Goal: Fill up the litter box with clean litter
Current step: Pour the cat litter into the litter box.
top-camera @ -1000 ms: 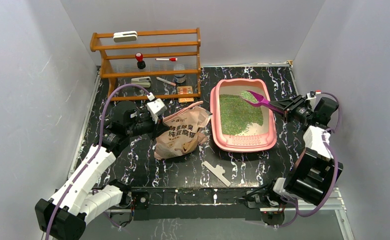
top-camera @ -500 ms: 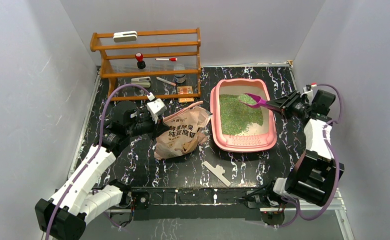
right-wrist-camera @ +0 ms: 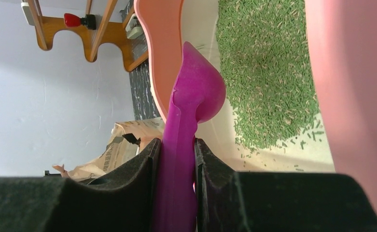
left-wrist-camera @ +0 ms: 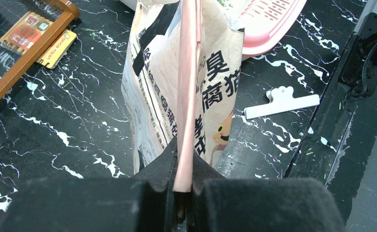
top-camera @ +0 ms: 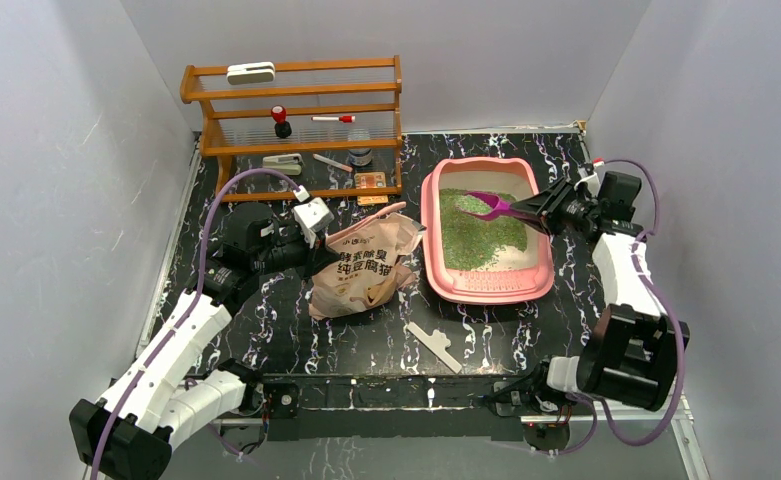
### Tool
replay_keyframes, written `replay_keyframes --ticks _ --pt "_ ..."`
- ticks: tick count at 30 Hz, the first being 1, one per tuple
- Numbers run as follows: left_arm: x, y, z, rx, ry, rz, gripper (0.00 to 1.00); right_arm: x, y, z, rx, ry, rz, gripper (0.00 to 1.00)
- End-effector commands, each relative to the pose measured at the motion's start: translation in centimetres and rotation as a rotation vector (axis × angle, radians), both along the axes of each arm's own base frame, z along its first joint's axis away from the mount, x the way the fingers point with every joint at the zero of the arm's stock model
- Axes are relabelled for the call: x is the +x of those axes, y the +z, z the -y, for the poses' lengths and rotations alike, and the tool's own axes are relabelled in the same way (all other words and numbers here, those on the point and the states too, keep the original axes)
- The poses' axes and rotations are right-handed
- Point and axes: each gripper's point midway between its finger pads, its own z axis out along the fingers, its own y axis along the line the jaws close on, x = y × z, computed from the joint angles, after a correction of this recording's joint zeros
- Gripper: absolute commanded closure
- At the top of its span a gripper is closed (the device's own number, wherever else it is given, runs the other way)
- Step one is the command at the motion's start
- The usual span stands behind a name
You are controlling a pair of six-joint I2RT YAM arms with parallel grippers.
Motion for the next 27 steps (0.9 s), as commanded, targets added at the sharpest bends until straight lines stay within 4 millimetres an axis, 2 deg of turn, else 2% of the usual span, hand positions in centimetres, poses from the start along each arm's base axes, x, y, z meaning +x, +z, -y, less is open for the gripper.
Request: replay_keyframes --ticks 1,7,16,21,27 --pt "-0.1 5.3 1.2 -0.103 -0.064 0.169 1.00 -2.5 1.5 -0.6 -0.023 0.012 0.055 1.00" --pt "-0.3 5.4 1.0 -0.103 -0.065 0.173 1.00 -6.0 0.7 -1.1 -0.040 -0.015 0.026 1.00" --pt "-0.7 5.2 1.0 -0.103 -0.072 0.175 1.00 -10.0 1.2 -1.5 -0.073 -0.074 0.026 1.00" --pt "-1.0 5.0 0.9 -0.103 -0.080 0.169 1.00 -11.7 0.9 -1.5 -0.103 -0.092 0.007 1.00" --pt "-1.1 5.0 0.9 -0.105 -0.082 0.174 1.00 -12.8 1.0 -0.9 -0.162 -0.129 -0.002 1.00"
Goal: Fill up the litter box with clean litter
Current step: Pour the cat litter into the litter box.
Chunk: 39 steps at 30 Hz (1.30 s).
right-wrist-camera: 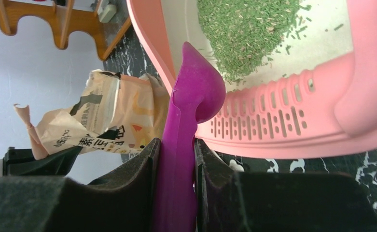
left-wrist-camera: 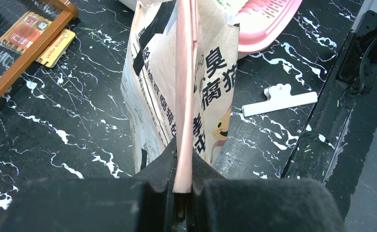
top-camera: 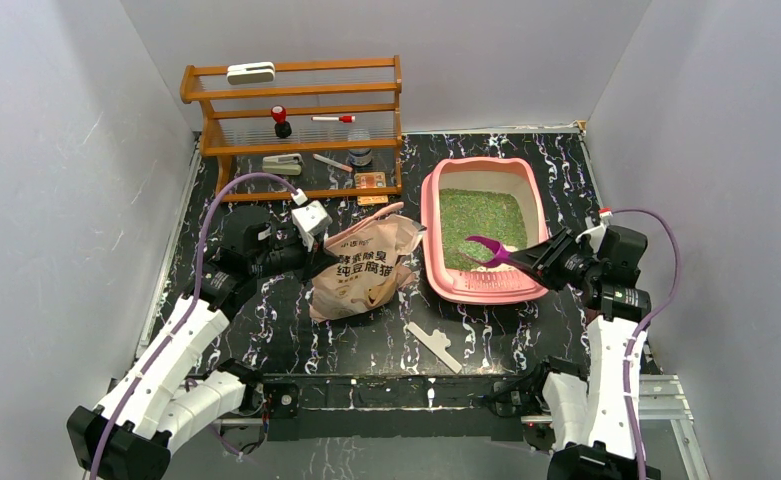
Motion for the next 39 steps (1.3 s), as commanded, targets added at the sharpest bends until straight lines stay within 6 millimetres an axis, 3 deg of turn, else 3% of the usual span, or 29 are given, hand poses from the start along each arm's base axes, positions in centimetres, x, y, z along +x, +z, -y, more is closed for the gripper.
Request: replay_keyframes --ticks 1,13,19,22,24,26,27,29,31,33,35,39 --pt "-0.5 4.9 1.2 -0.104 -0.080 0.166 1.00 -0.7 0.7 0.7 -0.060 -0.029 0.010 1.00" --pt "-0.4 4.5 1.2 -0.094 -0.088 0.165 1.00 -1.6 2.9 4.4 -0.292 -0.180 0.011 1.00" --pt "-0.2 4.3 1.1 -0.077 -0.087 0.169 1.00 -0.8 6.8 6.7 -0.433 -0.231 0.082 1.00" --pt "-0.1 4.4 1.0 -0.069 -0.084 0.175 1.00 1.6 9.4 7.2 -0.485 -0.184 0.160 1.00" --pt "-0.2 4.6 1.0 -0.072 -0.082 0.176 1.00 3.7 10.5 6.2 -0.456 -0.084 0.210 1.00" --pt "-0.2 4.6 1.0 -0.074 -0.080 0.174 1.00 5.1 10.1 4.8 -0.383 0.020 0.201 1.00" --pt "-0.2 4.7 1.0 -0.076 -0.080 0.174 1.00 6.0 9.0 4.5 -0.370 0.077 0.143 1.00" --pt "-0.1 4.7 1.1 -0.078 -0.079 0.168 1.00 6.7 9.0 5.1 -0.461 0.099 0.097 1.00" --pt "-0.1 4.6 1.1 -0.079 -0.080 0.162 1.00 7.0 10.3 4.6 -0.461 0.123 0.149 1.00" --pt "0.0 4.5 1.2 -0.080 -0.081 0.156 1.00 6.5 11.0 2.3 -0.356 0.232 0.181 1.00" --pt "0.1 4.4 1.3 -0.079 -0.083 0.150 1.00 5.4 11.5 0.0 -0.243 0.352 0.101 1.00" --pt "0.2 4.5 1.2 -0.070 -0.081 0.146 1.00 5.9 14.3 -1.0 -0.250 0.336 0.211 1.00"
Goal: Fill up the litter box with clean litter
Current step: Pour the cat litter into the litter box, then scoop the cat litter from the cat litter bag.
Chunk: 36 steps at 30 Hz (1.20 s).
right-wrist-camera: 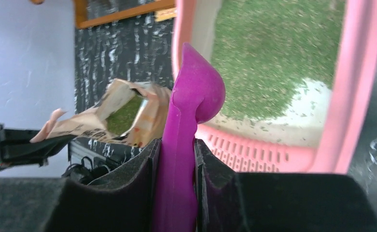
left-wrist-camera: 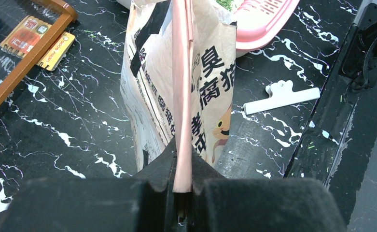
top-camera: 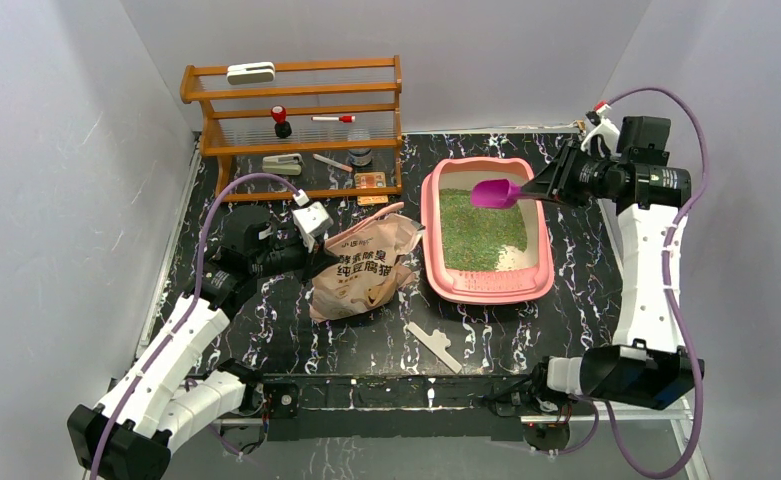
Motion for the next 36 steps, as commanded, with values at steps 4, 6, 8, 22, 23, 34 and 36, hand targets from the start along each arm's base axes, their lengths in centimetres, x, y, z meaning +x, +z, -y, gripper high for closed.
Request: replay_keyframes --ticks 4,6,8,22,23,34,36 --pt "0.2 4.5 1.5 -0.096 -0.065 0.112 1.00 -2.4 3.3 -6.2 0.240 0.292 0.038 1.00" --pt "0.2 4.7 1.5 -0.099 -0.064 0.112 1.00 -2.4 2.3 -7.5 0.189 0.314 0.010 1.00" --pt "0.2 4.7 1.4 -0.097 -0.060 0.117 1.00 -2.5 2.3 -8.6 0.160 0.341 0.035 1.00" --pt "0.0 4.9 1.0 -0.095 -0.044 0.122 1.00 -3.1 -1.5 -15.5 0.107 0.520 -0.072 1.00" --pt "0.0 5.0 1.0 -0.094 -0.041 0.123 1.00 -2.9 -2.0 -16.1 0.082 0.527 -0.087 1.00" --pt "-0.4 5.0 1.2 -0.107 -0.059 0.108 1.00 -2.4 -7.3 -21.2 -0.227 0.616 -0.211 1.00" --pt "-0.4 4.8 1.3 -0.107 -0.063 0.098 1.00 -0.8 -7.3 -18.9 -0.359 0.520 -0.161 1.00"
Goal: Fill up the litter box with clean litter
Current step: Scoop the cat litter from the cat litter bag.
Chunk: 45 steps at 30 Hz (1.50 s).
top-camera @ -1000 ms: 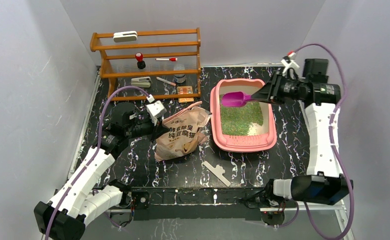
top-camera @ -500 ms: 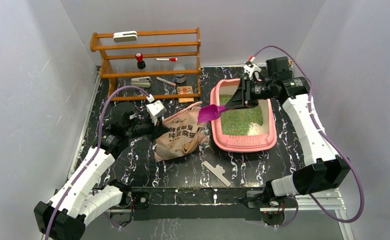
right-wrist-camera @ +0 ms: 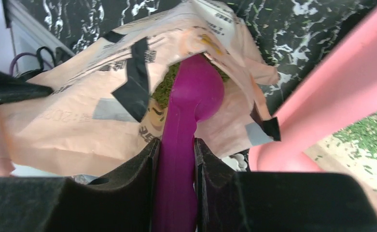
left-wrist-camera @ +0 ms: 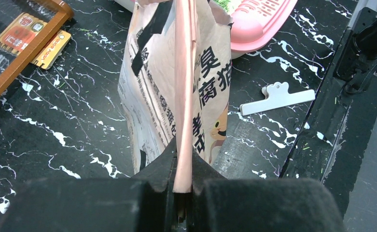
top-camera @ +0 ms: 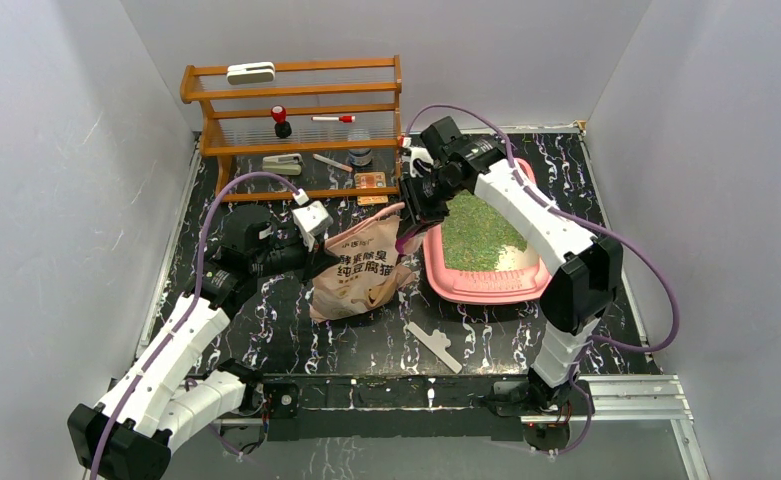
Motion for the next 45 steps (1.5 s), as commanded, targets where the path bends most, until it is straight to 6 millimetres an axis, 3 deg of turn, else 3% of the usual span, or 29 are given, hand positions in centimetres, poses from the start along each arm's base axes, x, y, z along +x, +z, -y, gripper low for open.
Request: replay_keyframes --ticks 1,3,6,11,14,18,21,26,29,33,41,45 --pt "-0.3 4.8 1.3 -0.098 -0.066 0.116 1.00 2.6 1.7 4.8 -0.226 -0.128 0.189 1.00" --pt "-0.1 4.9 1.3 -0.098 -0.064 0.119 1.00 2.8 2.4 5.1 -0.236 -0.120 0.218 1.00" --pt "-0.2 5.1 1.2 -0.097 -0.064 0.134 1.00 2.4 1.6 4.5 -0.225 -0.070 0.184 1.00" --pt "-0.5 4.7 1.1 -0.094 -0.067 0.116 1.00 -0.1 -1.8 0.3 -0.125 0.047 0.058 1.00" --pt "-0.5 4.6 1.2 -0.094 -0.071 0.114 1.00 -1.3 -2.9 -2.0 -0.047 0.090 -0.013 1.00" --pt "-0.5 4.6 1.1 -0.089 -0.068 0.112 1.00 -1.5 -1.1 -4.0 0.106 0.133 -0.023 1.00" --pt "-0.4 4.5 1.1 -0.083 -0.063 0.112 1.00 -0.4 1.6 -3.8 0.208 0.107 0.010 1.00" --pt "-0.3 4.7 1.1 -0.084 -0.063 0.114 1.00 2.8 4.2 -0.5 0.181 -0.031 0.134 1.00" --pt "-0.2 4.9 1.1 -0.084 -0.063 0.118 1.00 3.4 3.4 1.5 0.051 -0.072 0.180 1.00" --pt "0.0 5.1 1.2 -0.085 -0.065 0.118 1.00 3.4 0.7 2.8 -0.053 -0.068 0.160 1.00" --pt "0.1 4.5 1.4 -0.082 -0.065 0.097 1.00 -0.6 -5.5 -1.2 0.016 0.097 -0.071 1.00" --pt "0.4 4.6 1.3 -0.076 -0.056 0.103 1.00 -0.8 -4.1 -2.7 0.119 0.134 -0.083 1.00"
